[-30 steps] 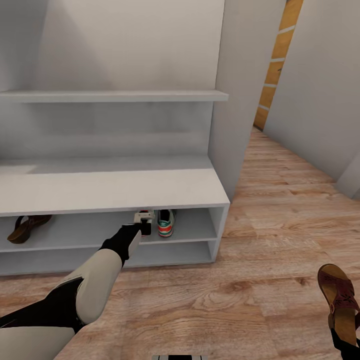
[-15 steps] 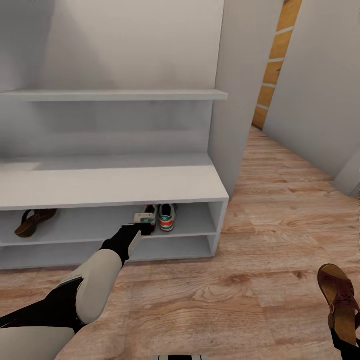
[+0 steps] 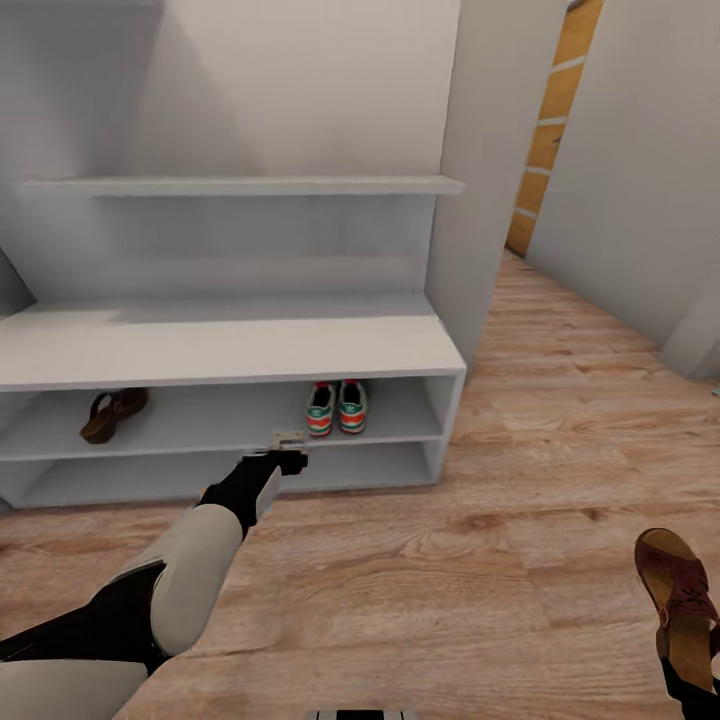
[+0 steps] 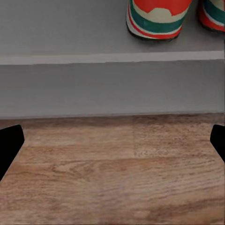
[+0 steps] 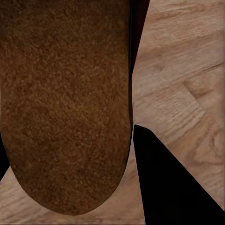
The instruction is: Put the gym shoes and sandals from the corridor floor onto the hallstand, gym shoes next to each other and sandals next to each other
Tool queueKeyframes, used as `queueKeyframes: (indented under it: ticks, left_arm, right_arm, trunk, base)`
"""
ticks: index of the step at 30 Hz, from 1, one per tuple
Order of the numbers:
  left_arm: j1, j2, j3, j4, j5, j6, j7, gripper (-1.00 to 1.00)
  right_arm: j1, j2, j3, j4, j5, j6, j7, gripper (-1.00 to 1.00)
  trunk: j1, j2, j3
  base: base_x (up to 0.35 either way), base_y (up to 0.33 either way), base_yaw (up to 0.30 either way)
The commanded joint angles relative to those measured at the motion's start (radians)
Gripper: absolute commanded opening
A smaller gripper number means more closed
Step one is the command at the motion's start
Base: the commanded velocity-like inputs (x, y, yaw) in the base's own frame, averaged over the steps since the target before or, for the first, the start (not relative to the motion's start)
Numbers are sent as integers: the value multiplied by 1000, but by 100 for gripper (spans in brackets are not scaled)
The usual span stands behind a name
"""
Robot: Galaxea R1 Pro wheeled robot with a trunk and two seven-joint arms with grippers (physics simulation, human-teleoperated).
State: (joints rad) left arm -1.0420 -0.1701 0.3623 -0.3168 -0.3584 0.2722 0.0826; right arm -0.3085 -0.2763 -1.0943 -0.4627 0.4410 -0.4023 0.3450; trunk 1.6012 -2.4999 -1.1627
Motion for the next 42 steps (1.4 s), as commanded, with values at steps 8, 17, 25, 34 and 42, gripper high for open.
queueKeyframes:
  ticks: [8, 17, 25, 34, 42]
  left_arm:
    - [252, 29, 2, -6, -4, -259, -140, 100]
    - [482, 197, 11, 0, 57, -514, -440, 100]
    - [624, 363, 12, 4, 221, -590, -666, 100]
    - [686, 405, 11, 8, 254, -616, -725, 100]
    - [686, 405, 11, 10, 253, -616, -727, 100]
  right_arm:
    - [-1, 5, -8, 4, 2, -4, 12, -100]
    - [-1, 7, -7, 9, 3, -4, 16, -100]
    - [-1, 7, -7, 10, 2, -6, 17, -100]
    - [-1, 8, -7, 10, 2, -6, 15, -100]
    - [-1, 8, -7, 16, 2, -6, 14, -100]
  trunk:
    - [-1, 0, -1]
    - [-1, 0, -1]
    - [-1, 0, -1]
    - [-1, 0, -1]
    - [-1, 0, -1]
  base:
    - [-245, 234, 0]
    - [-231, 238, 0]
    - [-170, 262, 0]
    - [50, 321, 0]
    - [77, 336, 0]
